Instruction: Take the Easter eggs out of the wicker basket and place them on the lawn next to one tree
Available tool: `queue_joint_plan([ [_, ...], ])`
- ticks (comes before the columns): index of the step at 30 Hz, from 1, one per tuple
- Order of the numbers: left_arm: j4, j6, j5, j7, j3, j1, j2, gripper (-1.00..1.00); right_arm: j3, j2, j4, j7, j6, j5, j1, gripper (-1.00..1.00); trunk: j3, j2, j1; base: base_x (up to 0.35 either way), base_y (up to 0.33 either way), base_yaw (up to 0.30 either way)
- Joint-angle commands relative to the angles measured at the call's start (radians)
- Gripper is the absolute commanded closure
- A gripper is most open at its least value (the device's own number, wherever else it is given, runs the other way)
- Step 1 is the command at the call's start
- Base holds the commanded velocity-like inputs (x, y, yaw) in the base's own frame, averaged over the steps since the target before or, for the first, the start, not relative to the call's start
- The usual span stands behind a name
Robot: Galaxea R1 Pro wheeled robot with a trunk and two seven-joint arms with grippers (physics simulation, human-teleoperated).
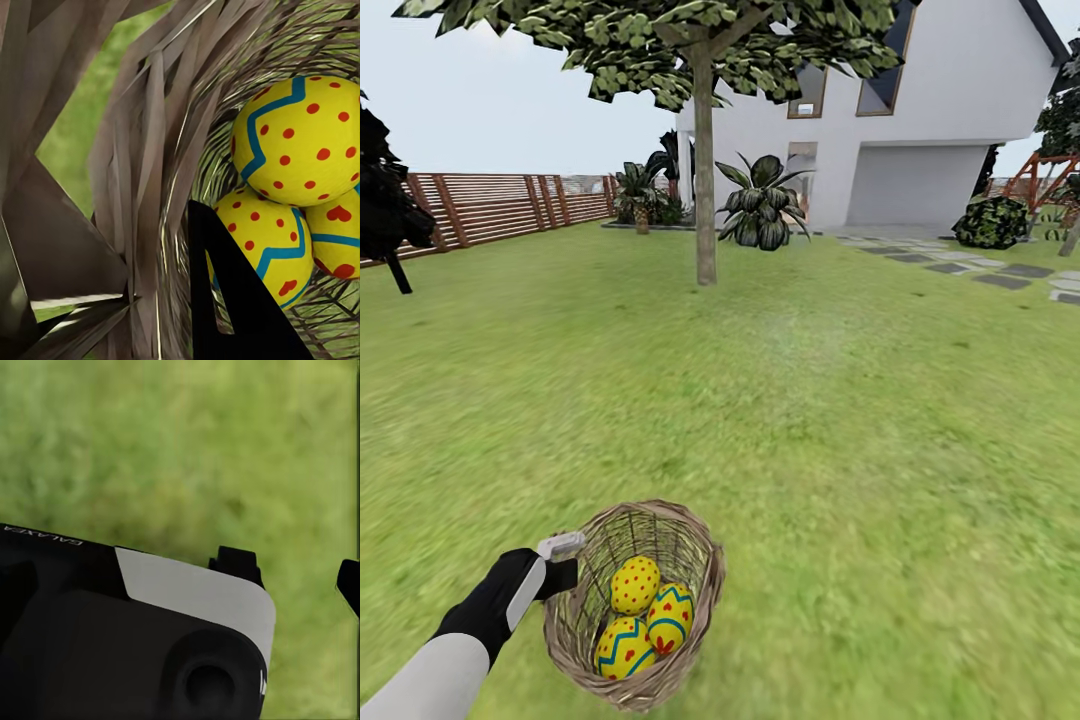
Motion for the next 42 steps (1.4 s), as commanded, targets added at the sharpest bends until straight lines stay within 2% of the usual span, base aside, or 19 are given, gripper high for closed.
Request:
queue_joint_plan([
  [1,-0.002,0.004,0.017,0.008,0.001,0.000,0.000,1.00,0.003,0.000,0.002,0.000,-0.005,0.009,-0.001,-1.00,-0.001,0.000,0.001,0.341,0.000,0.000],
  [42,-0.002,0.004,0.017,0.008,0.001,0.000,0.001,1.00,0.003,0.000,0.002,-0.001,-0.006,0.009,-0.001,-1.00,-0.001,0.000,0.001,0.341,0.000,0.000],
])
